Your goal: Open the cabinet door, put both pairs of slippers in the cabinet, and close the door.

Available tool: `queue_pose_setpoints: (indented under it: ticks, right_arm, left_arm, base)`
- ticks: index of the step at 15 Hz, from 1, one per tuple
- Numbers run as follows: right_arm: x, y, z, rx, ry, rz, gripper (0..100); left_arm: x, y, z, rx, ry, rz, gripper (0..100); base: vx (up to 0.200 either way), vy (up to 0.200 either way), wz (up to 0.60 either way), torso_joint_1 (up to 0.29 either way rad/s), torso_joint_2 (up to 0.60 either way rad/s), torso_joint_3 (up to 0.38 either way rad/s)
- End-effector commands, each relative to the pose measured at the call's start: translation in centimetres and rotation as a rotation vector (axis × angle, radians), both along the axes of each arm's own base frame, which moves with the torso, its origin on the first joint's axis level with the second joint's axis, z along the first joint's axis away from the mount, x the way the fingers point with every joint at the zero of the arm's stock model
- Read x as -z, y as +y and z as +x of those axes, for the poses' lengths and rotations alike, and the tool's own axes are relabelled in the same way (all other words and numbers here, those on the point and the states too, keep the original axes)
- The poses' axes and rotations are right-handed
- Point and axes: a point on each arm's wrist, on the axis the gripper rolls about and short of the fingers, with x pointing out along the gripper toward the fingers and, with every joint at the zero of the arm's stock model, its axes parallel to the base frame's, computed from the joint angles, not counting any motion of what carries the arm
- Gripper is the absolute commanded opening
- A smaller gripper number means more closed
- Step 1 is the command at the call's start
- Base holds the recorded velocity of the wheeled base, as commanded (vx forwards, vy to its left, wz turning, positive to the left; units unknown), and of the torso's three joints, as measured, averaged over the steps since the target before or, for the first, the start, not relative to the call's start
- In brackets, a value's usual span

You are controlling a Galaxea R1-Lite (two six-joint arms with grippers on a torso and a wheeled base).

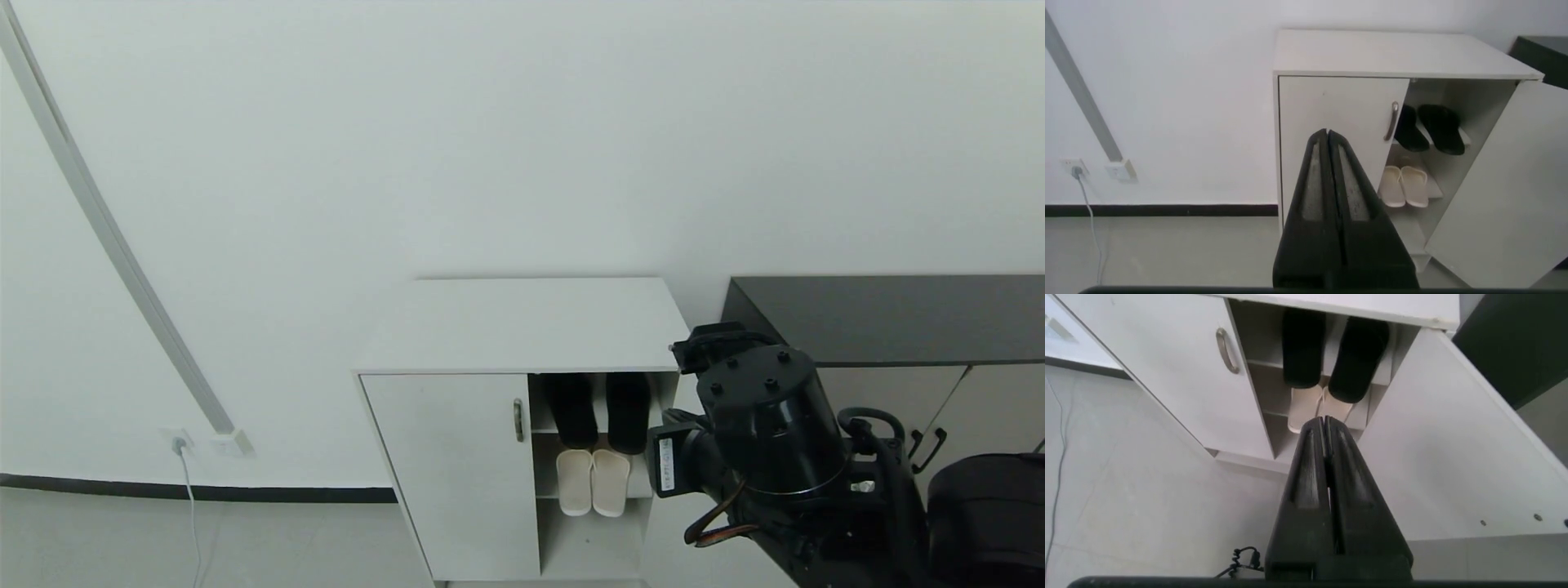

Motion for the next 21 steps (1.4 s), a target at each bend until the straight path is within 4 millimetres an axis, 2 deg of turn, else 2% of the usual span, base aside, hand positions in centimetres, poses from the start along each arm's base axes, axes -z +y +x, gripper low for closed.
queue_pose_setpoints:
  ticks: [1, 13, 15, 18, 21]
  right_arm:
    - [0.1, 0.0, 0.0, -0.001, 0.002, -0.002, 0]
    - [0.4, -0.3, 0.2, 0.003, -0.01, 0.007, 0]
    - [0.5, -0.6, 0.6, 0.012, -0.014, -0.019, 0]
    - [0.7, -1.2, 1.5, 0.044, -0.008, -0.027, 0]
    - [1.8, -1.7, 2.9, 0.086, 0.01, -0.059, 0]
  left_arm:
    - [0.0, 0.0, 0.0, 0.0, 0.0, -0.001, 0]
    - [0.0, 0.0, 0.0, 0.0, 0.002, -0.001, 0]
    - [0.0, 0.0, 0.0, 0.0, 0.0, -0.001, 0]
    - [0.0, 0.0, 0.0, 0.0, 0.002, -0.001, 0]
    - [0.0, 0.0, 0.0, 0.0, 0.002, 0.001, 0]
  base:
    - [0.0, 0.0, 0.0, 0.163, -0.36, -0.193]
    - [0.0, 0.0, 0.0, 0.157, -0.33, -0.17]
    - [0.0, 0.0, 0.0, 0.107, -0.22, -0.117]
    - [0.0, 0.0, -0.6, 0.093, -0.19, -0.092]
    - [0.0, 0.0, -0.2, 0.024, -0.05, -0.028]
